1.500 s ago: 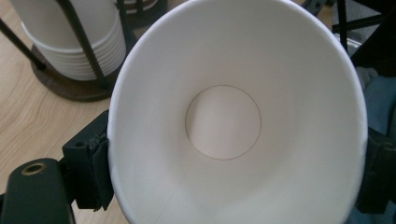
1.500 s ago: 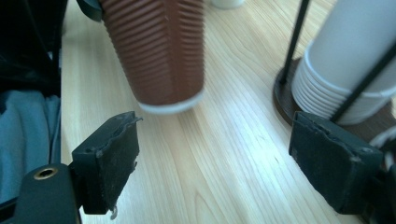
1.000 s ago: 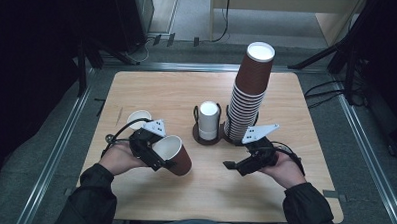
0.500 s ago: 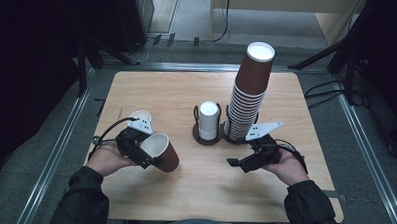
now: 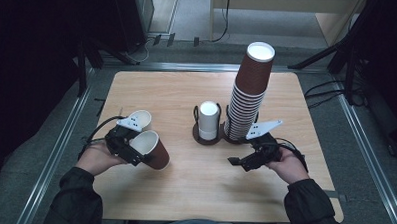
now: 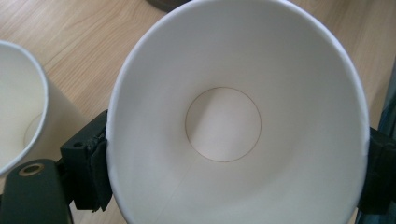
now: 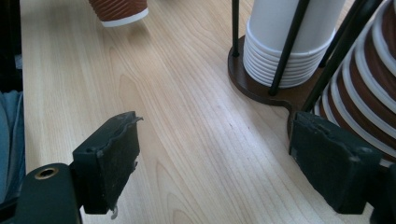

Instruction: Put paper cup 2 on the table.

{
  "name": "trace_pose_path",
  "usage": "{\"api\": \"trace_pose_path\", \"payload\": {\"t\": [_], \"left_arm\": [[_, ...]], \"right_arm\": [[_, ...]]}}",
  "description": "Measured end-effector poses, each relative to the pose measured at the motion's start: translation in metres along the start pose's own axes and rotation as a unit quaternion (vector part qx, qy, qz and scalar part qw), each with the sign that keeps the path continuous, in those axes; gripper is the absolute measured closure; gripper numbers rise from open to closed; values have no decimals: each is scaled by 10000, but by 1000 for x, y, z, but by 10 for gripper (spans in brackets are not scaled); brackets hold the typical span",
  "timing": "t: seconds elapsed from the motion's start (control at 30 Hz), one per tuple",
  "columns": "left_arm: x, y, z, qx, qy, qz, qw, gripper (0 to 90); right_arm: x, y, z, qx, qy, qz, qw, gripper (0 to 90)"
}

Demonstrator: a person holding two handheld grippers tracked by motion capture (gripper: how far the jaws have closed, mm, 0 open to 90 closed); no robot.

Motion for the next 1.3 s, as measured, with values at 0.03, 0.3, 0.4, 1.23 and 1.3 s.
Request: {"api": "trace_pose_path", "payload": {"t": [0.03, 0.3, 0.4, 1.23, 1.3], "left_arm": [[2, 1, 1, -26, -2, 26, 10000, 95], [12, 5, 10, -145, 118, 146, 9997, 87], [17, 5, 14, -239, 185, 219, 9993, 83], [37, 11, 34, -659, 213, 481, 9964, 63], [37, 10, 34, -670, 211, 486, 9963, 59]], "right_arm": [[0, 0, 0, 8, -17, -3, 10000, 163], [4, 0, -4, 41, -5, 73, 10000, 163], [4, 0, -4, 57, -23, 72, 10000, 163], [6, 4, -10, 156, -30, 104, 9998, 163], [6, 4, -10, 148, -32, 105, 9998, 163]]}}
Point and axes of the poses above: each handheld gripper's, and its own axes: y roughly backward along the jaws, x roughly out of its underside, z roughly to its left, the point moved 10 cm from there along -y, roughly forward along the jaws, and after that the axes turned 8 degrees about -z, right-handed, at the moved point
